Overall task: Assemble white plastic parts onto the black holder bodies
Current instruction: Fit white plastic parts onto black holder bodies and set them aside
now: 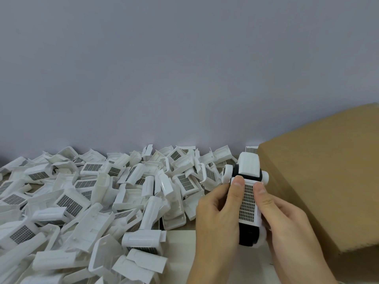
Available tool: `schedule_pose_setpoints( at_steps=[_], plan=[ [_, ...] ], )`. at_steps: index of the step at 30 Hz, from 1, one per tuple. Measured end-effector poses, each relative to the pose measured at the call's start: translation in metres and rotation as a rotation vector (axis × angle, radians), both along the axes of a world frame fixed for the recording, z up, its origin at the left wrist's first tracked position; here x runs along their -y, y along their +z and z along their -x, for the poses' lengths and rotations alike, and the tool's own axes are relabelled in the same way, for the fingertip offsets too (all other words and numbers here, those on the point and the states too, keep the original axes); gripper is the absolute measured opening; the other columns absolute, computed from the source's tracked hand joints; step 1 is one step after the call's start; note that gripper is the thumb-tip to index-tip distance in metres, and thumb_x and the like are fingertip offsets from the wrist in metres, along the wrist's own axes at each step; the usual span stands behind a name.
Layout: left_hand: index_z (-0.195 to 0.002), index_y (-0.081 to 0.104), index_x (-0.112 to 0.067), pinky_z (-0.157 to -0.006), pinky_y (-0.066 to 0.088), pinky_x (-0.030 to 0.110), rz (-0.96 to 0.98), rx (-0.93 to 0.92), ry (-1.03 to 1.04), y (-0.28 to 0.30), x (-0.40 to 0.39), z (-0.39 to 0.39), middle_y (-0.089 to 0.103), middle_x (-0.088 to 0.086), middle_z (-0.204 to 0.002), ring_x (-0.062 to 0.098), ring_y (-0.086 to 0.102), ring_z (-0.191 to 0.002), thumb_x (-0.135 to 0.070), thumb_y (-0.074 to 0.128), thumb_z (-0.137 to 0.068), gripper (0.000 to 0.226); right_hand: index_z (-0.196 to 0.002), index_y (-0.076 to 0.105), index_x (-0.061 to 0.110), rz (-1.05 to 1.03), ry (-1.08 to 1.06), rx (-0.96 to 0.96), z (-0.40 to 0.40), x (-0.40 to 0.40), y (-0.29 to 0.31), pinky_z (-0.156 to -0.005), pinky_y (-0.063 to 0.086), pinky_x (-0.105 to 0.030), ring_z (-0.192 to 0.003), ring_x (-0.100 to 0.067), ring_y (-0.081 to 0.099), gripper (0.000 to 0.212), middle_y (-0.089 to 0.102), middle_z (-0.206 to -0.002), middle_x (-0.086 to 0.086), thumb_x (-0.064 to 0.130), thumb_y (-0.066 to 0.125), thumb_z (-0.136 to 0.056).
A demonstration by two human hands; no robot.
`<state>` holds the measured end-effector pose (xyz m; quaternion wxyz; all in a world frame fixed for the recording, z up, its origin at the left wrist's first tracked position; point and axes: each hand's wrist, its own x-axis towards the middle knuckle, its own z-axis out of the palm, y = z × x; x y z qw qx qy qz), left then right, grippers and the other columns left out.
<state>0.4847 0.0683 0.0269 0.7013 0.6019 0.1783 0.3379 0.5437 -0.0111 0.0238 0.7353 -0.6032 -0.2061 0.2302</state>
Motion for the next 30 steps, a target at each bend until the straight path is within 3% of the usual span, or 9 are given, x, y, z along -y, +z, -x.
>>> schedule_pose_setpoints(
  at_steps=[8, 13, 17, 20, 22, 25, 27, 30],
  plan=[
    [-0.060, 0.069, -0.017, -0.052, 0.043, 0.015, -0.088, -0.008, -0.026, 0.001, 0.001, 0.001, 0.063, -0.003, -0.059, 0.006, 0.056, -0.055, -0.053, 0.055, -0.086, 0.046, -0.081, 0.082, 0.025, 0.013, 0.005, -0.061, -0.003, 0.003, 0.001, -0.072, 0.053, -0.037, -0.078, -0.022, 0.076, 0.047, 0.078, -0.084, -0.009, 0.061, 0.063, -0.058],
    [-0.065, 0.071, -0.010, -0.054, 0.044, 0.017, -0.113, -0.012, -0.043, 0.000, 0.001, 0.000, 0.065, -0.001, -0.062, 0.007, 0.057, -0.058, -0.054, 0.054, -0.088, 0.052, -0.081, 0.082, 0.024, 0.021, -0.011, -0.085, -0.002, 0.004, 0.002, -0.075, 0.055, -0.041, -0.078, -0.024, 0.076, 0.048, 0.078, -0.084, -0.010, 0.062, 0.064, -0.057],
    [-0.063, 0.073, -0.018, -0.055, 0.045, 0.017, -0.060, -0.035, -0.021, -0.001, 0.001, -0.002, 0.068, -0.002, -0.063, 0.007, 0.060, -0.059, -0.059, 0.055, -0.083, 0.050, -0.078, 0.082, 0.026, 0.021, -0.019, -0.093, -0.002, 0.001, 0.001, -0.070, 0.054, -0.036, -0.074, -0.020, 0.076, 0.040, 0.078, -0.081, -0.008, 0.058, 0.063, -0.061],
    [-0.067, 0.075, -0.017, -0.065, 0.047, 0.026, 0.046, -0.074, -0.036, -0.005, 0.001, -0.004, 0.070, 0.000, -0.069, 0.013, 0.062, -0.068, -0.066, 0.054, -0.079, 0.054, -0.081, 0.082, 0.025, 0.009, 0.009, -0.102, -0.002, 0.000, 0.000, -0.066, 0.055, -0.030, -0.077, -0.019, 0.077, 0.038, 0.079, -0.084, -0.008, 0.054, 0.062, -0.067],
    [-0.072, 0.078, -0.019, -0.073, 0.049, 0.032, 0.120, -0.081, -0.053, -0.007, -0.001, -0.005, 0.073, 0.000, -0.075, 0.014, 0.066, -0.074, -0.060, 0.054, -0.086, 0.050, -0.088, 0.082, 0.022, -0.006, 0.028, -0.089, -0.002, -0.001, -0.001, -0.071, 0.058, -0.031, -0.084, -0.021, 0.077, 0.040, 0.079, -0.089, -0.010, 0.052, 0.063, -0.069],
    [-0.077, 0.080, -0.022, -0.074, 0.053, 0.026, 0.132, -0.086, -0.105, -0.009, -0.003, -0.006, 0.076, 0.000, -0.079, 0.012, 0.069, -0.078, -0.038, 0.056, -0.098, 0.036, -0.095, 0.082, 0.019, 0.012, -0.029, -0.039, -0.005, 0.000, -0.005, -0.089, 0.055, -0.042, -0.091, -0.022, 0.076, 0.043, 0.079, -0.092, -0.007, 0.049, 0.064, -0.069],
    [-0.084, 0.080, -0.019, -0.076, 0.056, 0.029, 0.094, -0.105, -0.095, -0.011, -0.002, -0.007, 0.077, 0.004, -0.084, 0.015, 0.071, -0.081, -0.033, 0.054, -0.101, 0.034, -0.096, 0.080, 0.016, 0.016, -0.075, -0.029, -0.007, 0.000, -0.007, -0.087, 0.055, -0.041, -0.090, -0.020, 0.076, 0.044, 0.079, -0.090, -0.005, 0.046, 0.063, -0.070],
    [-0.092, 0.078, -0.022, -0.085, 0.056, 0.039, 0.008, -0.118, -0.048, -0.014, 0.000, -0.008, 0.078, 0.003, -0.088, 0.021, 0.074, -0.089, -0.029, 0.050, -0.105, 0.031, -0.092, 0.082, 0.021, -0.003, -0.106, 0.023, -0.006, 0.000, -0.008, -0.074, 0.055, -0.029, -0.086, -0.015, 0.076, 0.029, 0.079, -0.088, -0.001, 0.039, 0.063, -0.078]
  ],
)
